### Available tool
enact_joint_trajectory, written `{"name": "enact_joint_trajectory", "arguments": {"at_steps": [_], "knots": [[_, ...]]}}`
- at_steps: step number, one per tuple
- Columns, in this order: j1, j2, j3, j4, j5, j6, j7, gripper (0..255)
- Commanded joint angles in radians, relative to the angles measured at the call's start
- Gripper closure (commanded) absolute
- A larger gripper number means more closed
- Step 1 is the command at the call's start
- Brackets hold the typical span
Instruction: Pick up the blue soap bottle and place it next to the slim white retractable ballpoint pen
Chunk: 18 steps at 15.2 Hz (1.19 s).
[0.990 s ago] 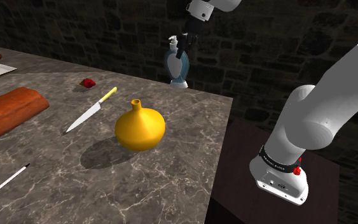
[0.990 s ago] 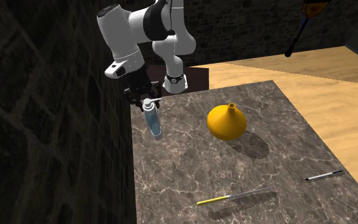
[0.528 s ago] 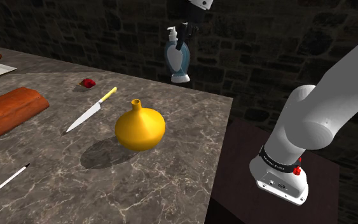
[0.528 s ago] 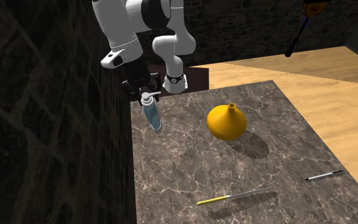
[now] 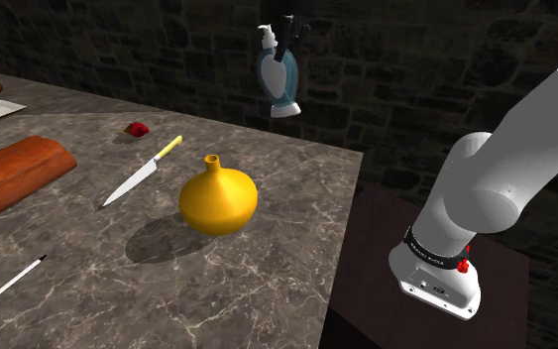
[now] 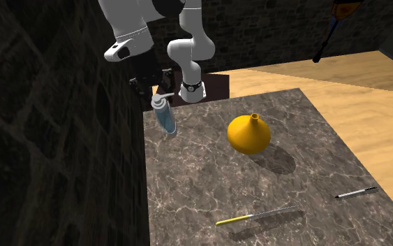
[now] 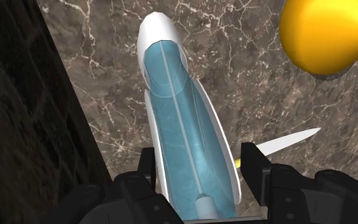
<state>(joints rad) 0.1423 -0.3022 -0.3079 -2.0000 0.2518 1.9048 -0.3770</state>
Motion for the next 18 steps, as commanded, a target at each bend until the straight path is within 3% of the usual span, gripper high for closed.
{"name": "enact_joint_trajectory", "arguments": {"at_steps": [1,18], "knots": [[0.000,-0.001,0.000,0.028,-0.002,-0.027,0.008,255],[0.007,0.061,-0.011,0.317,0.003,-0.253,0.058,255]]}}
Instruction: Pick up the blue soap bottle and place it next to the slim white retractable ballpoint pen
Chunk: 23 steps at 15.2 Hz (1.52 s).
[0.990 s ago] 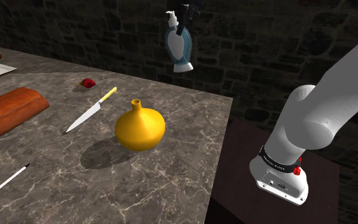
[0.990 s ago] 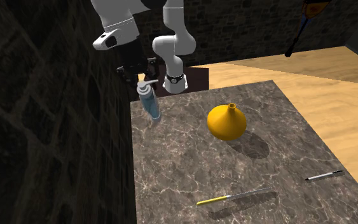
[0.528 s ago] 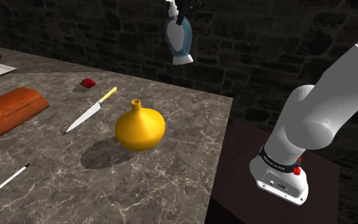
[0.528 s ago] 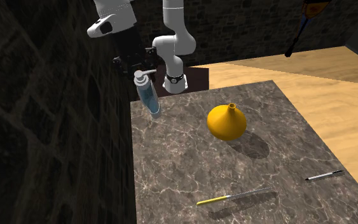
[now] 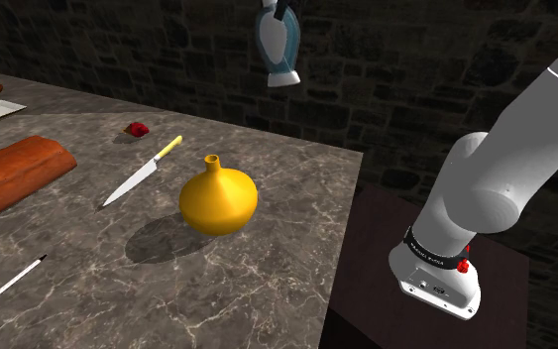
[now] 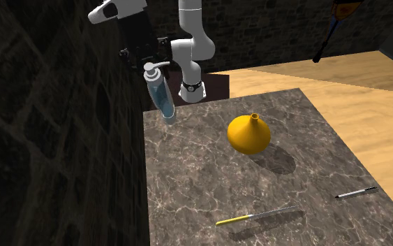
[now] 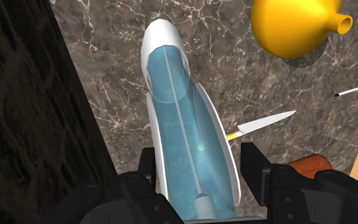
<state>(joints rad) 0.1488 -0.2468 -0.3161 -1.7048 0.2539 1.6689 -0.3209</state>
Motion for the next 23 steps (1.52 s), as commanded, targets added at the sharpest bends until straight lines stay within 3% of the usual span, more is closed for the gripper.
{"name": "enact_joint_trajectory", "arguments": {"at_steps": [1,12,23], "knots": [[0.000,0.011,-0.004,0.042,0.003,-0.031,0.004,255],[0.001,0.094,-0.025,0.278,0.030,-0.188,0.027,255],[0.091,-0.029,0.175,-0.008,-0.025,0.049,0.263,255]]}}
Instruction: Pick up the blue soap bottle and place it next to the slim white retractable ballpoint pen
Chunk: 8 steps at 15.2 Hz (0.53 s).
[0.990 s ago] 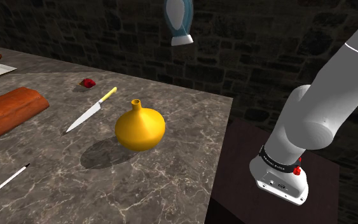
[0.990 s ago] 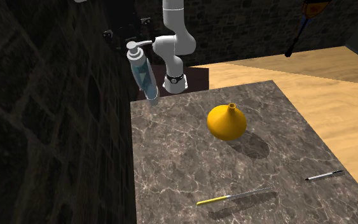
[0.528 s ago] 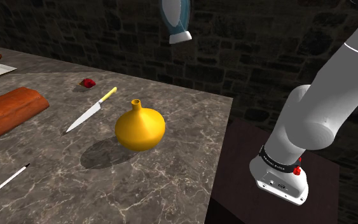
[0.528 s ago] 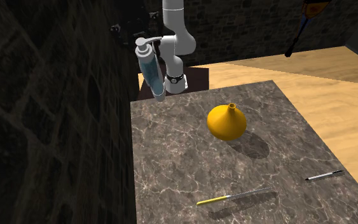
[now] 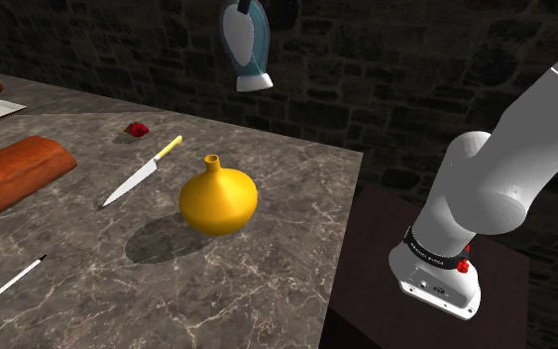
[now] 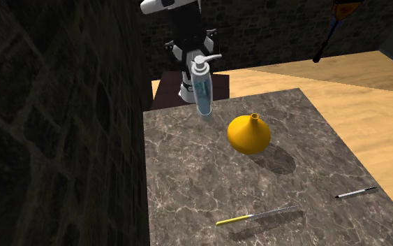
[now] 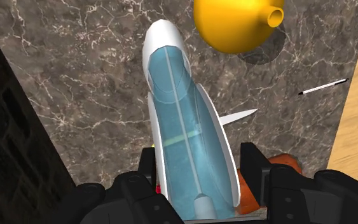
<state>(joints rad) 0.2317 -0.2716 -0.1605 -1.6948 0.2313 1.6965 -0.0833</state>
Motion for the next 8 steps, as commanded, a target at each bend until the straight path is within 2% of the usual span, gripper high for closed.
{"name": "enact_joint_trajectory", "arguments": {"at_steps": [1,8], "knots": [[0.016,-0.007,0.036,-0.035,-0.005,0.041,0.046,255],[0.068,0.006,0.149,-0.114,-0.018,0.167,0.188,255]]}}
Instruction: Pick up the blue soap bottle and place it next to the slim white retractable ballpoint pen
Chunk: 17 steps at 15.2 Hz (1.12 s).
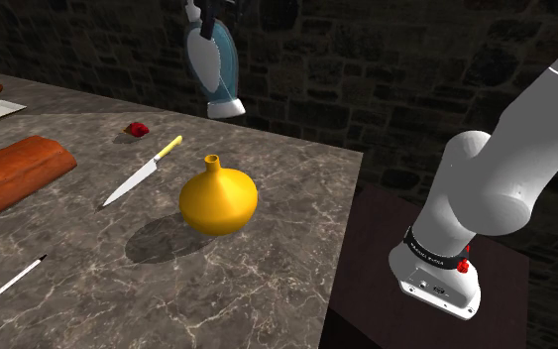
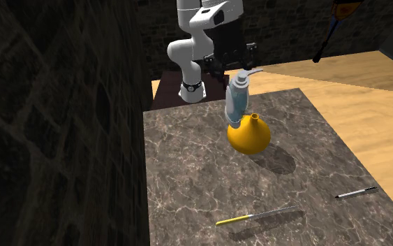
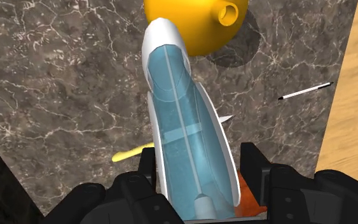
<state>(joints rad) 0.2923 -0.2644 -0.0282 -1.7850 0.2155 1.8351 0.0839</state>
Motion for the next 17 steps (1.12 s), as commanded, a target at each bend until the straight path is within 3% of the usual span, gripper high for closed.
{"name": "enact_joint_trajectory", "arguments": {"at_steps": [1,9,17], "knots": [[0.015,0.005,0.033,-0.030,-0.005,0.045,0.041,255],[0.075,0.093,0.153,-0.034,-0.040,0.169,0.210,255],[0.142,0.245,0.257,0.043,-0.122,0.264,0.393,255]]}}
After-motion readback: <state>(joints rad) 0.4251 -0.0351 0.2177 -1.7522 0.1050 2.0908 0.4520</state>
